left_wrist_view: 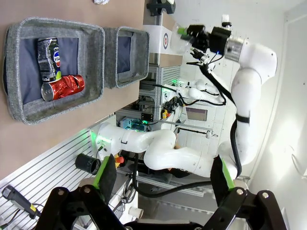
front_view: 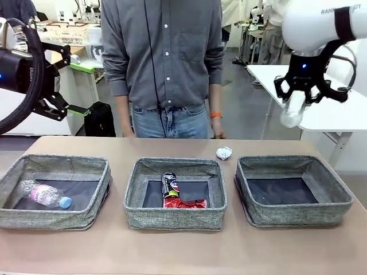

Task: Sort the waste into the appropriate baskets.
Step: Pick up the waste item pointed out by the person.

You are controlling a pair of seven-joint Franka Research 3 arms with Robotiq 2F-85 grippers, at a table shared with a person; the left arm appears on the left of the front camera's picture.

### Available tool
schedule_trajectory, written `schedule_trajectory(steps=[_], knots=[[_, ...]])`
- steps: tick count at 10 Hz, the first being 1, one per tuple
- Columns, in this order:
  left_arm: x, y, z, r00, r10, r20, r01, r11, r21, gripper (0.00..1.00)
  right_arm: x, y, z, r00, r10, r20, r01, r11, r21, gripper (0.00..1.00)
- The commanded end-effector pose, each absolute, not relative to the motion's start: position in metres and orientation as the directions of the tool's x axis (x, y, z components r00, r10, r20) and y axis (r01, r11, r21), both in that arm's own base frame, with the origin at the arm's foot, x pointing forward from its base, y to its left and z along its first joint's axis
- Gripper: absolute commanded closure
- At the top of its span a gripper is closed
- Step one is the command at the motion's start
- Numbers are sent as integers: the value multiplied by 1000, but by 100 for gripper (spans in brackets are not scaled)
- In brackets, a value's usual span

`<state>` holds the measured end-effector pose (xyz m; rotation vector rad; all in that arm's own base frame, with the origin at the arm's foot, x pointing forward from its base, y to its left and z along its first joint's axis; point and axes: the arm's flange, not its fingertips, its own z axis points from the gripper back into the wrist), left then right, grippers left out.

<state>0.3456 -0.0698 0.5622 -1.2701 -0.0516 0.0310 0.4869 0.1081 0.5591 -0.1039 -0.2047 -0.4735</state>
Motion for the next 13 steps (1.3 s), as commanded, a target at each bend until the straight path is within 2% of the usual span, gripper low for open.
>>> schedule_trajectory(steps=[1, 2, 3, 5, 6, 7, 9, 11, 13], knots=[[345, -70, 563, 998, 47, 39, 24, 275, -961, 0, 457, 104, 550, 949, -260, 177, 269, 963, -29, 59], [345, -70, 563, 998, 47, 39, 24, 275, -961, 0, 462, 100, 541, 948, -265, 176, 275, 961, -35, 59], [345, -70, 563, 998, 47, 39, 24, 275, -961, 0, 468, 118, 555, 917, -348, 194, 364, 930, -51, 59], [345, -70, 563, 998, 47, 39, 24, 275, -961, 0, 468, 118, 555, 917, -348, 194, 364, 930, -51, 59], [345, -70, 563, 998, 47, 39, 24, 275, -961, 0, 460, 116, 549, 937, -301, 178, 315, 947, -56, 59], [345, -70, 563, 998, 47, 39, 24, 275, -961, 0, 460, 117, 542, 929, -346, 129, 352, 936, -24, 59], [345, -70, 563, 998, 47, 39, 24, 275, -961, 0, 459, 151, 581, 931, -334, 149, 339, 941, -5, 59], [345, -70, 563, 998, 47, 39, 24, 275, -961, 0, 444, 221, 637, 947, -277, 165, 280, 960, 8, 59], [345, -70, 563, 998, 47, 39, 24, 275, -961, 0, 422, 297, 678, 954, -290, 71, 293, 955, -35, 59]])
